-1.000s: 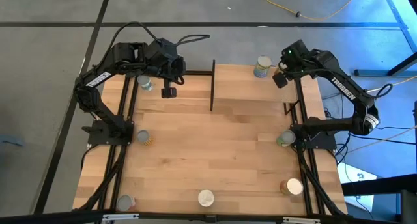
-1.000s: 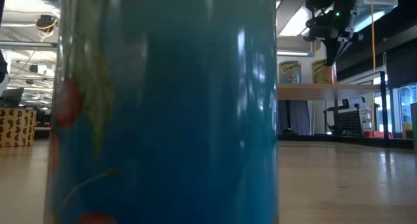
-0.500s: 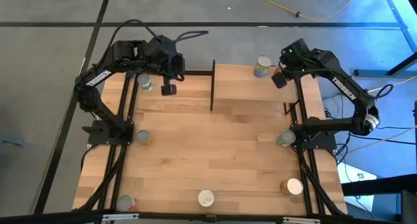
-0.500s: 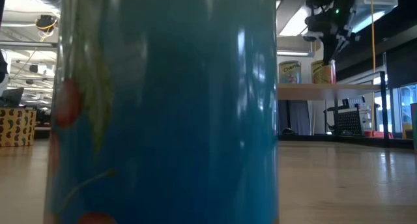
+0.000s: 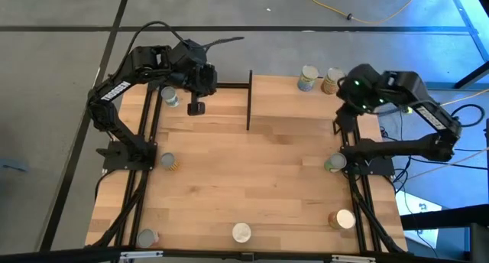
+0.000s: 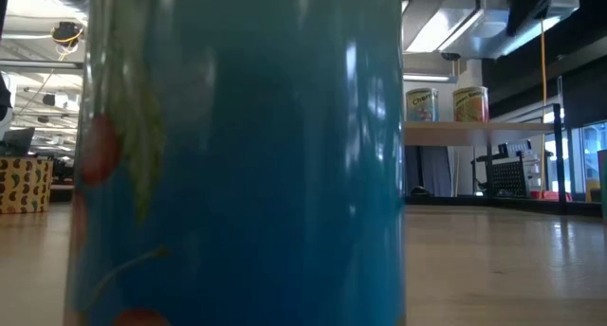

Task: Pick and place cans onto a shelf
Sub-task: Put the orange canned good on the shelf

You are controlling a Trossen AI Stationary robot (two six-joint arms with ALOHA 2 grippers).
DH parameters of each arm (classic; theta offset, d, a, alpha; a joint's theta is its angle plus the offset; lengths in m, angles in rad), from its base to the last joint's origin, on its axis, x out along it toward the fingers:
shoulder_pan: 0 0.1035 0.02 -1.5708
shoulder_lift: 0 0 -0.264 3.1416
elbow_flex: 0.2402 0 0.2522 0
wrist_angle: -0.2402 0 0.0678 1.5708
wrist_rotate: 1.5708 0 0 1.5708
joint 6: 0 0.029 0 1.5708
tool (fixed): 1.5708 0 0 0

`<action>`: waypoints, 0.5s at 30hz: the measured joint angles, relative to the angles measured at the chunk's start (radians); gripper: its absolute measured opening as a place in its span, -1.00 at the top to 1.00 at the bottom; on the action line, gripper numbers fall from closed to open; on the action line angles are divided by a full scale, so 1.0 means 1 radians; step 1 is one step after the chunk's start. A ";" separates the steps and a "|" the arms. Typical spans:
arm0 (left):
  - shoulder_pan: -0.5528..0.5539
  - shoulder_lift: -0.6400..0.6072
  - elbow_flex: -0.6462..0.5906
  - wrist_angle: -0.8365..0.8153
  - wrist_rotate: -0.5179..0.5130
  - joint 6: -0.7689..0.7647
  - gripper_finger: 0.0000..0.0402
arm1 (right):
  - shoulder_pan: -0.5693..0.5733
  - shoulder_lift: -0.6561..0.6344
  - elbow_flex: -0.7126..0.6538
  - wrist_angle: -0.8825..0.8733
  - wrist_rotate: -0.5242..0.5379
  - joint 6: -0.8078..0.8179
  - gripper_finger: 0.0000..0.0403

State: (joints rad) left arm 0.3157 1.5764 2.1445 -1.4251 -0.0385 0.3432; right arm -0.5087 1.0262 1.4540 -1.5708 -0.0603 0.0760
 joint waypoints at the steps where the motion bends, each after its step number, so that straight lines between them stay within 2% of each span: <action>1: -0.001 0.000 0.000 -0.016 0.019 0.000 1.00 | 0.030 -0.015 -0.004 0.001 -0.024 0.015 1.00; 6: -0.015 0.000 0.000 -0.099 0.085 -0.026 1.00 | 0.195 -0.066 -0.005 0.000 -0.109 0.129 1.00; 12: -0.062 0.000 0.000 -0.111 0.248 -0.027 1.00 | 0.397 -0.080 -0.005 -0.001 -0.227 0.266 1.00; 15: -0.093 0.000 0.000 -0.119 0.289 -0.027 1.00 | 0.497 -0.069 -0.006 0.000 -0.265 0.378 1.00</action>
State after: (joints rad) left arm 0.2223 1.5764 2.1445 -1.5443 0.2509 0.3163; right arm -0.0121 0.9576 1.4483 -1.5711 -0.3258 0.4545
